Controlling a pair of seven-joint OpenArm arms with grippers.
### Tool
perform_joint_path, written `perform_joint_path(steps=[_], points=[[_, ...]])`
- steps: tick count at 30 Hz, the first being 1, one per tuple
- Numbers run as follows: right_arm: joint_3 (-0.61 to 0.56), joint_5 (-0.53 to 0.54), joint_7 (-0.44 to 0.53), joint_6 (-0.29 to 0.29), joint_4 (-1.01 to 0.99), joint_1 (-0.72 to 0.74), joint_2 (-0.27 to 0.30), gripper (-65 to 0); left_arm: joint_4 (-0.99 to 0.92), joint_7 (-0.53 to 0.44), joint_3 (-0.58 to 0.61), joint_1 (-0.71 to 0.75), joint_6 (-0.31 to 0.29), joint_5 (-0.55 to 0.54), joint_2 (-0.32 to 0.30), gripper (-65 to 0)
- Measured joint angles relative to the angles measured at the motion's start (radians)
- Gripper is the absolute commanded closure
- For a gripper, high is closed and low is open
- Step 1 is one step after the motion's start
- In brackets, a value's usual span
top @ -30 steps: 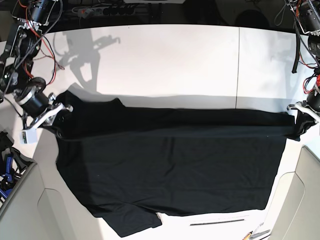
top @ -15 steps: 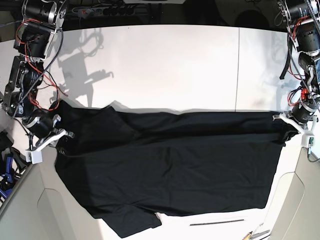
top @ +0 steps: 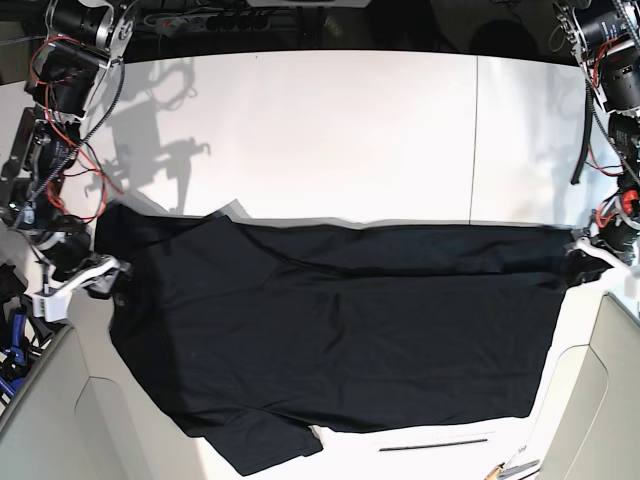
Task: Fold the T-shirt properly
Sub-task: 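Lift the shoulders and fold them over toward the hem, then pull the folded shirt back across the table with both grippers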
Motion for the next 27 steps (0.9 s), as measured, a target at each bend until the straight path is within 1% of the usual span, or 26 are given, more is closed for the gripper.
perform_joint_path(steps=[1,2,4,5,8,10,13,17,19,23,25,27], points=[[0.038,0.003,-0.032,0.000,0.021,-0.002,0.000,-37.7,0.012,0.026,-0.038,0.008,-0.030,-0.027,0.000,-26.7],[0.076,0.014,-0.056,-0.002,0.041,-0.009,0.003,-37.7,0.020,0.059,-0.074,0.021,-0.044,-0.057,-0.003,-26.7],[0.134,0.077,-0.064,-0.003,0.070,-0.043,0.016,-37.7,0.022,0.119,-0.137,0.055,-0.046,-0.115,-0.005,-26.8],[0.160,0.087,-0.065,-0.003,0.075,-0.064,0.020,-37.7,0.021,0.128,-0.160,0.077,-0.046,-0.141,-0.005,-28.1],[0.227,0.079,-0.071,-0.006,0.072,-0.131,0.022,-37.7,0.021,0.128,-0.214,0.134,-0.046,-0.193,0.006,-36.4],[0.247,0.089,-0.062,-0.006,0.072,-0.177,0.018,-37.7,0.020,0.118,-0.227,0.160,-0.046,-0.214,0.011,-39.5],[0.249,0.096,0.004,-0.010,0.069,-0.242,0.016,-37.7,0.020,0.096,-0.226,0.187,-0.046,-0.222,0.016,-39.5],[0.238,0.093,0.044,-0.014,0.024,-0.288,0.017,-37.7,0.011,0.079,-0.225,0.195,-0.046,-0.220,0.050,-39.5],[0.225,0.097,0.063,-0.015,-0.011,-0.281,0.016,-37.7,0.006,0.061,-0.212,0.195,-0.046,-0.217,0.066,-39.5],[0.199,0.106,0.069,-0.011,-0.066,-0.235,0.008,-37.7,-0.014,0.019,-0.192,0.195,-0.045,-0.180,0.085,-39.5],[0.191,0.116,0.081,-0.011,-0.089,-0.217,0.002,-37.7,-0.026,-0.010,-0.176,0.195,-0.019,-0.172,0.095,-39.5],[0.174,0.138,0.084,-0.011,-0.105,-0.208,0.000,-37.7,-0.045,-0.040,-0.156,0.181,-0.016,-0.157,0.108,-39.5]])
